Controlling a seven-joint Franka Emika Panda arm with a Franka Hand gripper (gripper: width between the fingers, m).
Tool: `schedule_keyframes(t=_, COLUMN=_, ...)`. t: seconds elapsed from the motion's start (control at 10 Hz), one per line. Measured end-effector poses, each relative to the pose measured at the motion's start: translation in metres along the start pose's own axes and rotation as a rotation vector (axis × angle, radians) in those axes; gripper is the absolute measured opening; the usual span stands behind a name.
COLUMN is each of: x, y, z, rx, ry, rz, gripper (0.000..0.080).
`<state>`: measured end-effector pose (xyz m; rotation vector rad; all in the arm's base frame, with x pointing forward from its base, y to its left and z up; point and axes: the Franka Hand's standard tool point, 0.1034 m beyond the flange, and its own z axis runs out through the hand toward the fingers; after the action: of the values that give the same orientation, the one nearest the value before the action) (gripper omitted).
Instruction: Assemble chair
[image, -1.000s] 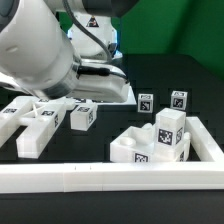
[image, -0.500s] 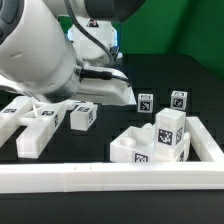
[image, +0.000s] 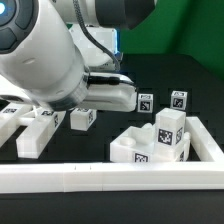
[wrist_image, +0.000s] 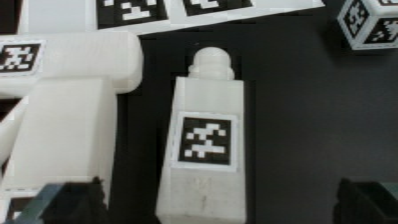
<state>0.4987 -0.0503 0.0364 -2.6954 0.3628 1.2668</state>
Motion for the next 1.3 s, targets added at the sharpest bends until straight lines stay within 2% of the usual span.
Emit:
schedule_keyframes(t=0.5, x=0.007, y=-0.008, z=0.005, rx=-0.010, ry=0.019, rz=-0.016, gripper=0.0649)
schedule_keyframes(t=0.8, x=0.014, y=-0.010, z=0.018, rx=-0.013, ry=0.030, rz=-0.017, gripper=0.0649)
schedule_keyframes(t=1.2, x=0.011, y=-0.003, z=0.038, rx=-0.010, ry=0.009, rz=-0.003, gripper=0.0649)
schedule_keyframes(t=1.3, x=0.011, y=-0.002, z=0.038, rx=-0.010, ry=0.008, rz=-0.001, gripper=0.0634)
